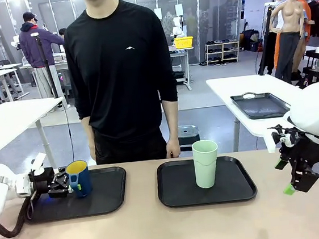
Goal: Sort and store the cups by type.
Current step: Pick up the Handle plastic cup and place it into the empty Flat Tray.
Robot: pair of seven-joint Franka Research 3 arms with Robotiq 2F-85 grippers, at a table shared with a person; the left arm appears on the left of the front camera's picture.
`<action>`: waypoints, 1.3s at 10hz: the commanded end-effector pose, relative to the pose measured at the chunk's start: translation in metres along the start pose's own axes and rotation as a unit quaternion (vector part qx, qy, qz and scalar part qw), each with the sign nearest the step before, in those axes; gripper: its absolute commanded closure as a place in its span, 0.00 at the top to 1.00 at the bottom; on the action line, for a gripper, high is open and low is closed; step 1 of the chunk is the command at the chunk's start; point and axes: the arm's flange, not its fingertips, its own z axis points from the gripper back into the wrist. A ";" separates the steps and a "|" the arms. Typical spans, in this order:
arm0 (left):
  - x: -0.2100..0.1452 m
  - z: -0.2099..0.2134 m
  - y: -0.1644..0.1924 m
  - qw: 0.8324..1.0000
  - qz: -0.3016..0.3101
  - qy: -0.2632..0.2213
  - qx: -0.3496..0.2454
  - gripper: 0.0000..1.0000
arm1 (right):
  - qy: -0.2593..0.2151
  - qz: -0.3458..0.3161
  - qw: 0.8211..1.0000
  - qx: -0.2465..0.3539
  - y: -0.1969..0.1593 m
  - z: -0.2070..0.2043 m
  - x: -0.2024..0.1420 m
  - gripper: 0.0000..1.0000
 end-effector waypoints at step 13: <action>0.027 0.063 -0.044 0.993 0.068 0.078 0.065 1.00 | 0.006 -0.005 1.000 -0.004 0.000 -0.002 0.001 1.00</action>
